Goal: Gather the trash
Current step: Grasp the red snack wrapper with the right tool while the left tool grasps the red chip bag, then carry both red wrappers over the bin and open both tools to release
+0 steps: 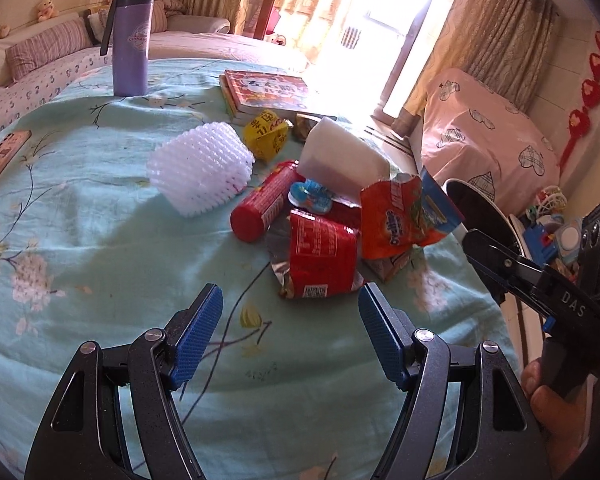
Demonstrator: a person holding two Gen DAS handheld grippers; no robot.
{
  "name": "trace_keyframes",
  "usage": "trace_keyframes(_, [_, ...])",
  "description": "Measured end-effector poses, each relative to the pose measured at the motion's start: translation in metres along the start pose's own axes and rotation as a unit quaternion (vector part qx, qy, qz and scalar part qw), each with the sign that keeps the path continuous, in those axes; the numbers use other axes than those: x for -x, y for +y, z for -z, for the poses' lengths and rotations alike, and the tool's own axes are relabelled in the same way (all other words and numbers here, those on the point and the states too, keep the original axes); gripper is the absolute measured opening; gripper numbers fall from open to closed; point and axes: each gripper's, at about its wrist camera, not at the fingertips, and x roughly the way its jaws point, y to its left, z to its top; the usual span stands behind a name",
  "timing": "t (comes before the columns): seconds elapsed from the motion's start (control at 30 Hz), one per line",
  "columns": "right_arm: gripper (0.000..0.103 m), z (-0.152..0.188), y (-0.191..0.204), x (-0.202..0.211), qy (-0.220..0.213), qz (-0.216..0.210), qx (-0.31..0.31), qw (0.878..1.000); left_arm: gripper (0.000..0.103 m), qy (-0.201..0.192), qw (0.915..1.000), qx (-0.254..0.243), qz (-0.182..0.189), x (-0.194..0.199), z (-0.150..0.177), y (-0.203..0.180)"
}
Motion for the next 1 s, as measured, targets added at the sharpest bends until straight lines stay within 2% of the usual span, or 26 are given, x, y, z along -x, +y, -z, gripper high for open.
trace_keyframes(0.13, [0.044,-0.008,0.003,-0.017,0.000,-0.012,-0.002,1.000,0.072,0.004,0.9999,-0.013,0.000,-0.011,-0.008,-0.006])
trace_keyframes(0.2, [0.035,-0.011,0.002,-0.026,0.006,-0.021,-0.006,1.000,0.072,0.010,0.9998,-0.019,-0.002,-0.020,-0.010,-0.008])
trace_keyframes(0.23, [0.024,-0.013,0.001,-0.029,0.009,-0.022,-0.007,1.000,0.071,0.012,0.9997,-0.020,-0.002,-0.023,-0.011,-0.009])
trace_keyframes(0.27, [0.012,-0.014,0.002,-0.031,0.012,-0.023,-0.006,1.000,0.062,0.015,0.9996,-0.023,0.000,-0.028,-0.011,-0.011])
trace_keyframes(0.3, [0.010,-0.013,0.002,-0.032,0.013,-0.024,-0.004,1.000,0.054,0.020,0.9995,-0.024,0.002,-0.031,-0.013,-0.011])
trace_keyframes(0.33, [0.008,-0.013,0.002,-0.031,0.013,-0.027,-0.004,1.000,0.038,0.026,0.9993,-0.026,0.009,-0.034,-0.013,-0.013])
trace_keyframes(0.37, [0.005,-0.013,0.003,-0.029,0.011,-0.031,-0.003,0.999,0.034,0.030,0.9990,-0.027,0.020,-0.035,-0.012,-0.014])
trace_keyframes(0.4, [0.004,-0.012,0.003,-0.026,0.011,-0.034,-0.002,0.999,0.033,0.026,0.9989,-0.031,0.023,-0.033,-0.012,-0.017])
trace_keyframes(0.5, [0.002,-0.010,0.005,-0.017,0.008,-0.041,0.001,0.999,0.016,0.014,0.9983,-0.049,0.027,-0.025,-0.011,-0.026])
trace_keyframes(0.57, [0.002,-0.009,0.005,-0.008,0.001,-0.046,-0.004,0.999,0.012,0.005,0.9981,-0.054,0.030,-0.016,-0.011,-0.030])
trace_keyframes(0.77, [0.002,-0.008,-0.003,0.028,-0.031,-0.052,-0.015,0.998,0.012,-0.009,0.9970,-0.056,0.052,0.005,-0.009,-0.043])
trace_keyframes(1.0, [0.002,-0.006,-0.027,0.057,-0.057,-0.026,-0.037,0.997,0.012,-0.010,0.9933,-0.078,0.085,0.014,-0.013,-0.072])
